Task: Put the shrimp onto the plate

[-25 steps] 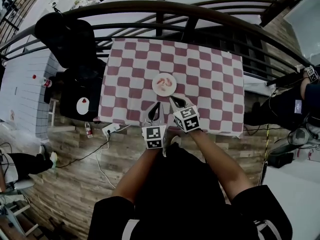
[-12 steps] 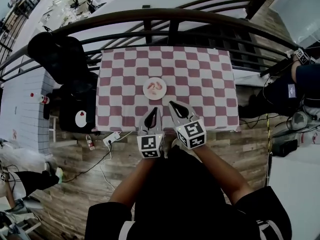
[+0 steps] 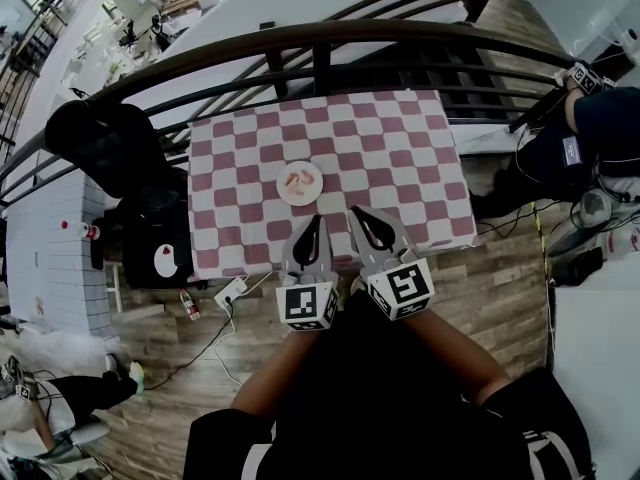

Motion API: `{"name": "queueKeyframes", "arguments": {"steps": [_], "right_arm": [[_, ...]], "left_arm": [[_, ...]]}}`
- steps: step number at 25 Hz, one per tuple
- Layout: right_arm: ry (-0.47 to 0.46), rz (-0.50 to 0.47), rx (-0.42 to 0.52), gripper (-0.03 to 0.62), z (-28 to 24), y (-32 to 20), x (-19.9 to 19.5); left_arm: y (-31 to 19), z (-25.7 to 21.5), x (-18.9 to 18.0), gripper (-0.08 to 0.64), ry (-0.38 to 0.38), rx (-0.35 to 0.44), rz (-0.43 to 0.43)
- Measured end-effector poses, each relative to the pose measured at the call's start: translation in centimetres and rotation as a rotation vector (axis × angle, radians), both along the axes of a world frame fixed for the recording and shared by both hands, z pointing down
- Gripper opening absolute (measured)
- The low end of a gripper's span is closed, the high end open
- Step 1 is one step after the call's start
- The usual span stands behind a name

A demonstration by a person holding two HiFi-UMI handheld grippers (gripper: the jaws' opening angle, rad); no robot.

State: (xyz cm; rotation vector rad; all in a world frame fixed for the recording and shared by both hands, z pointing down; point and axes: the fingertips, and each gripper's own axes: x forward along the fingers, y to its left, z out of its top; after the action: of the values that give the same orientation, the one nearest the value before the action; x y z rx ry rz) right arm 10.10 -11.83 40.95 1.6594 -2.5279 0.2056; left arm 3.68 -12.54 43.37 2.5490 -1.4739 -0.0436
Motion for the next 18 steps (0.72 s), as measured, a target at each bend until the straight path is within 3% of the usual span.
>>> {"name": "queueKeyframes", "arguments": {"steps": [3, 8, 18], "right_arm": [[0.013, 0.04, -0.008, -0.002, 0.4, 1.0, 0.0], [0.025, 0.007, -0.029, -0.002, 1.6, 1.5, -1.1], [0.029, 0.025, 0.041, -0.003, 0.2, 0.8, -2.5]], "left_arm": [[0.7, -0.7, 0.5, 0.009, -0.019, 0.036, 0.027], [0.5, -1.4, 0.7, 0.008, -0.028, 0.062, 0.04], [0.6, -3.1, 0.0, 0.008, -0.046, 0.145, 0.082]]}}
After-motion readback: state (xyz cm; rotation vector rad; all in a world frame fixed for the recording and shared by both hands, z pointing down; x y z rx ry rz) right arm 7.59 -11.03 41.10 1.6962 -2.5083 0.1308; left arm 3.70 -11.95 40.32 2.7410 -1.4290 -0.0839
